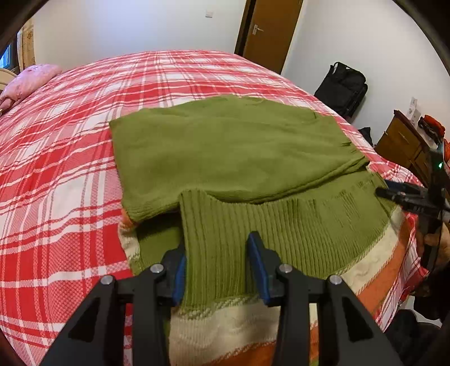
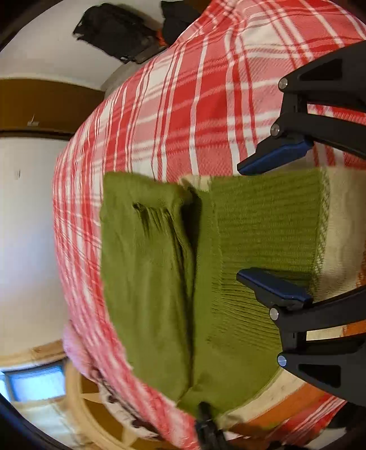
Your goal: Fold small clothes
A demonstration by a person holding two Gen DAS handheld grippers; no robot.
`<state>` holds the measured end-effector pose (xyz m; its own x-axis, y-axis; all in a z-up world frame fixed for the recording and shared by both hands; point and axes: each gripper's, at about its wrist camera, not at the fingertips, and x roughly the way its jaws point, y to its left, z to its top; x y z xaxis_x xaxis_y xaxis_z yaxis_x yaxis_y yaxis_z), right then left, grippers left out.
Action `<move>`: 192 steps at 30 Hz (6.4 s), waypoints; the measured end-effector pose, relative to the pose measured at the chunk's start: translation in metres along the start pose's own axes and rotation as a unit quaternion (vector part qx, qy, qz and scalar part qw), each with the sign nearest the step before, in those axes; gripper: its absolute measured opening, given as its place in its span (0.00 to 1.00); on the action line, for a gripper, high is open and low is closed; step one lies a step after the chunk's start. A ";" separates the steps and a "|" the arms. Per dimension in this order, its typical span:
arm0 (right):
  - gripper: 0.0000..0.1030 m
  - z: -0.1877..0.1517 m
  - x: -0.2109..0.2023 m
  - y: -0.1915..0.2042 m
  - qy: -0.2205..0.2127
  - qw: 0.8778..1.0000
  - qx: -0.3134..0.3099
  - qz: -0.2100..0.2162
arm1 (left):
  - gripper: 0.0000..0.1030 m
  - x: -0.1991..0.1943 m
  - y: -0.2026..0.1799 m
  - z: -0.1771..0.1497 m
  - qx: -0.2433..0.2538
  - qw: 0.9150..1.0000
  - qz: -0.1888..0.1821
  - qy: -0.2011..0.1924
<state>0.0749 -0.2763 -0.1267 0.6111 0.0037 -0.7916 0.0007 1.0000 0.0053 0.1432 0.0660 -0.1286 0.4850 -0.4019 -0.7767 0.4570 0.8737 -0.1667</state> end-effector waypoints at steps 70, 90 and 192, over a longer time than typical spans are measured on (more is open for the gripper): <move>0.09 -0.030 -0.021 0.018 -0.054 0.997 0.049 -0.031 | 0.07 -0.004 -0.024 -0.006 -0.062 0.991 0.117 -0.019; 0.09 0.009 -0.080 0.043 -0.155 0.986 -0.009 -0.064 | 0.07 -0.046 -0.010 0.010 -0.117 0.987 0.076 -0.079; 0.09 0.180 0.136 -0.004 -0.053 0.992 0.001 -0.114 | 0.18 0.096 0.082 0.138 -0.181 0.968 0.164 -0.055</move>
<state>0.3009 -0.2806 -0.1243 0.6755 -0.2224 -0.7030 0.1490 0.9749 -0.1653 0.3303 0.0607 -0.1333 0.6449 -0.0969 -0.7581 -0.0164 0.9899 -0.1405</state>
